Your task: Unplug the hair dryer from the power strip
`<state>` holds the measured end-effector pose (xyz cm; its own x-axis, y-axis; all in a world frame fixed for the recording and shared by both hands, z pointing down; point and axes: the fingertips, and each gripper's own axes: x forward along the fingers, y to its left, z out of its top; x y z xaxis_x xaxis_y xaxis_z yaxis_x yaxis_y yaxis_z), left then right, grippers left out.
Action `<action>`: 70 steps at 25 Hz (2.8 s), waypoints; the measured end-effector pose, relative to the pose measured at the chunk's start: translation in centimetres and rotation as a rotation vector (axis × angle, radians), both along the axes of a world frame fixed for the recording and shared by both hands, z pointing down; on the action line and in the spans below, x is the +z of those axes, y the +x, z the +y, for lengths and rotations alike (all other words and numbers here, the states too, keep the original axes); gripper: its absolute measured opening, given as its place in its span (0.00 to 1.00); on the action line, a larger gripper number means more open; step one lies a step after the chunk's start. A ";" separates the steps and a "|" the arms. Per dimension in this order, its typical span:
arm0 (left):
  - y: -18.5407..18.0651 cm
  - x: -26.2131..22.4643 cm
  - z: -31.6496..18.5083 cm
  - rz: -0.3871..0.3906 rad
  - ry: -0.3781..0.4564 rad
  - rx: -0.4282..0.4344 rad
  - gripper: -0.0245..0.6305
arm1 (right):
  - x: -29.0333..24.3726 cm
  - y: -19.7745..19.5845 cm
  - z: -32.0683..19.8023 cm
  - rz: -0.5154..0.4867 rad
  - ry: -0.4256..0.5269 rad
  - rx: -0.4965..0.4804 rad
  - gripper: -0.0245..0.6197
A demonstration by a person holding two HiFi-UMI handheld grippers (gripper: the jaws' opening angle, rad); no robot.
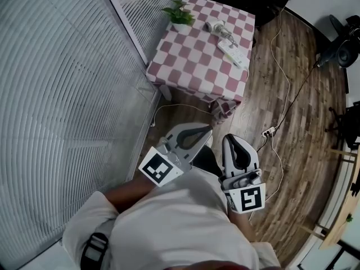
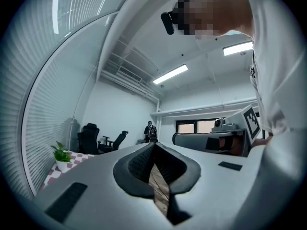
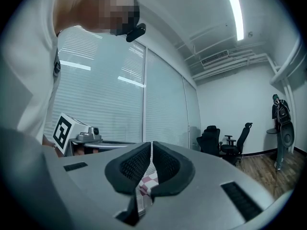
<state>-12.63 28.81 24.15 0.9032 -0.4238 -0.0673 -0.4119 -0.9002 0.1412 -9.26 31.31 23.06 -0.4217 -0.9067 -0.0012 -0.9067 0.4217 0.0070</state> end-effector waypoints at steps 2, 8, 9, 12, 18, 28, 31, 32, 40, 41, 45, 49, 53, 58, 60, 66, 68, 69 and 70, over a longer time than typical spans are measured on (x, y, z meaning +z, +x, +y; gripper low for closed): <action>0.3 0.3 -0.8 -0.004 -0.005 -0.001 0.08 | 0.2 0.3 -0.9 -0.003 0.000 0.003 0.09; 1.6 0.3 -3.4 -0.008 -0.001 -0.010 0.08 | 0.2 2.2 -3.4 0.001 0.012 0.012 0.09; 1.9 0.3 -3.8 -0.009 0.001 -0.011 0.08 | 0.2 2.6 -3.8 0.003 0.014 0.013 0.09; 3.1 0.4 -5.2 -0.011 0.006 -0.011 0.08 | 0.4 3.8 -5.2 0.005 0.014 0.016 0.09; 6.2 1.2 -8.7 -0.029 0.003 0.000 0.08 | 1.4 6.8 -8.8 -0.002 0.006 0.024 0.09; 11.5 1.6 -15.0 -0.049 -0.008 -0.018 0.08 | 1.9 12.1 -15.3 -0.010 -0.007 0.006 0.09; 13.2 1.8 -17.0 -0.055 -0.014 -0.032 0.08 | 2.3 13.9 -17.2 -0.013 -0.016 -0.005 0.09; 13.8 1.8 -17.6 -0.058 -0.012 -0.035 0.08 | 2.3 14.6 -17.9 -0.014 -0.017 -0.008 0.09; 18.4 1.4 -22.3 -0.070 -0.012 -0.060 0.08 | 1.9 19.0 -22.6 -0.014 -0.016 -0.038 0.09; 19.0 1.4 -22.7 -0.070 -0.012 -0.062 0.08 | 2.0 19.5 -23.1 -0.013 -0.017 -0.041 0.09; 20.7 1.4 -24.5 -0.070 -0.012 -0.073 0.08 | 2.1 21.1 -24.9 -0.016 -0.020 -0.056 0.09; 21.8 1.8 -26.0 -0.069 -0.022 -0.092 0.08 | 2.4 22.3 -26.5 -0.011 -0.028 -0.072 0.09; 22.1 2.2 -27.1 -0.069 -0.027 -0.103 0.08 | 2.7 22.7 -27.6 -0.002 -0.030 -0.085 0.09; 22.1 2.5 -28.0 -0.083 -0.027 -0.108 0.08 | 3.2 23.1 -28.8 -0.004 -0.037 -0.083 0.09; 21.9 2.8 -28.3 -0.092 -0.033 -0.106 0.08 | 3.4 23.1 -29.1 -0.003 -0.039 -0.077 0.09; 21.3 3.8 -29.8 -0.116 -0.037 -0.085 0.08 | 3.6 22.5 -30.8 0.017 -0.029 -0.058 0.09; 21.1 4.0 -30.5 -0.119 -0.032 -0.077 0.08 | 3.9 22.2 -31.4 0.025 -0.034 -0.050 0.09; 20.9 4.2 -30.8 -0.124 -0.031 -0.073 0.08 | 4.0 22.0 -31.7 0.025 -0.033 -0.045 0.09; 20.8 4.3 -31.1 -0.130 -0.030 -0.069 0.08 | 4.1 21.9 -32.0 0.023 -0.033 -0.041 0.09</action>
<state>8.19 -2.25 28.50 0.8722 -0.4852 0.0622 -0.4892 -0.8653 0.1094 12.60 -0.67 27.14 -0.4583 -0.8880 0.0382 -0.8883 0.4591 0.0131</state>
